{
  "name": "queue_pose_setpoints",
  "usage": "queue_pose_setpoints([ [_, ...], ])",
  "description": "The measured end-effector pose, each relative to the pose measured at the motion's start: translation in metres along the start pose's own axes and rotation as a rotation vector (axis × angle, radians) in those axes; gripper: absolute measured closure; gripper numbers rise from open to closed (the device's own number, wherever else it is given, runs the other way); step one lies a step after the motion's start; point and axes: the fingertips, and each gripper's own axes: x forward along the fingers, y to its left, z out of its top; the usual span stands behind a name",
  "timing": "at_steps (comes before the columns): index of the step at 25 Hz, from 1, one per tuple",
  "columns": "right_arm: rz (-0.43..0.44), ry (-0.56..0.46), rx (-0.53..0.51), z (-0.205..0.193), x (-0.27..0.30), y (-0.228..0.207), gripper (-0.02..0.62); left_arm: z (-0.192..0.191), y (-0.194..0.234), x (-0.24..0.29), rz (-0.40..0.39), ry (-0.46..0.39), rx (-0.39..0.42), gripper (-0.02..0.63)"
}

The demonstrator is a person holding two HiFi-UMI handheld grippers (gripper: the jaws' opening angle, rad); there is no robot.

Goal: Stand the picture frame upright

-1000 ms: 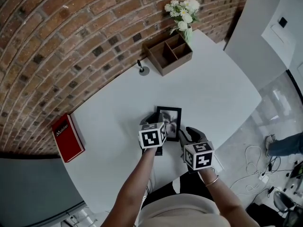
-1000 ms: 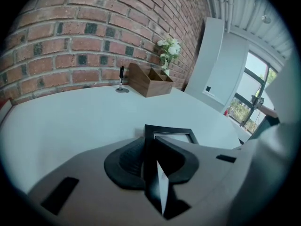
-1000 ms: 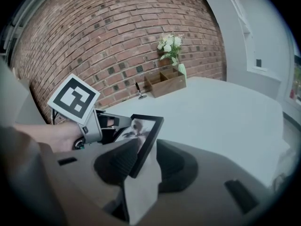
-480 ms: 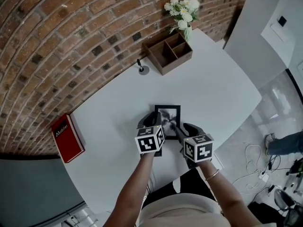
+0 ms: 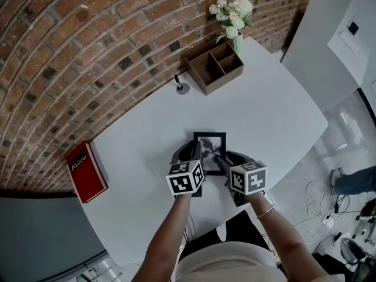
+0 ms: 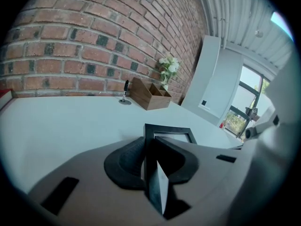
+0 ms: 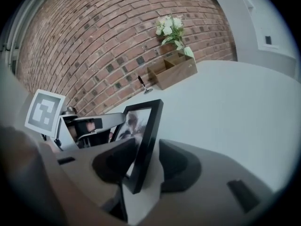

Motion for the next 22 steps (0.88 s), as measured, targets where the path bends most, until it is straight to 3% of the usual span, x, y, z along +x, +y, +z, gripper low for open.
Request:
queue_pose_setpoints([
  [10, 0.024, 0.012, -0.015, 0.001, 0.004, 0.002, 0.451, 0.001, 0.003, 0.001, -0.009, 0.000, -0.026, 0.545],
  [22, 0.039, -0.053, -0.102, 0.019, -0.004, 0.011, 0.463, 0.015, 0.004, -0.009, 0.020, -0.050, -0.044, 0.545],
])
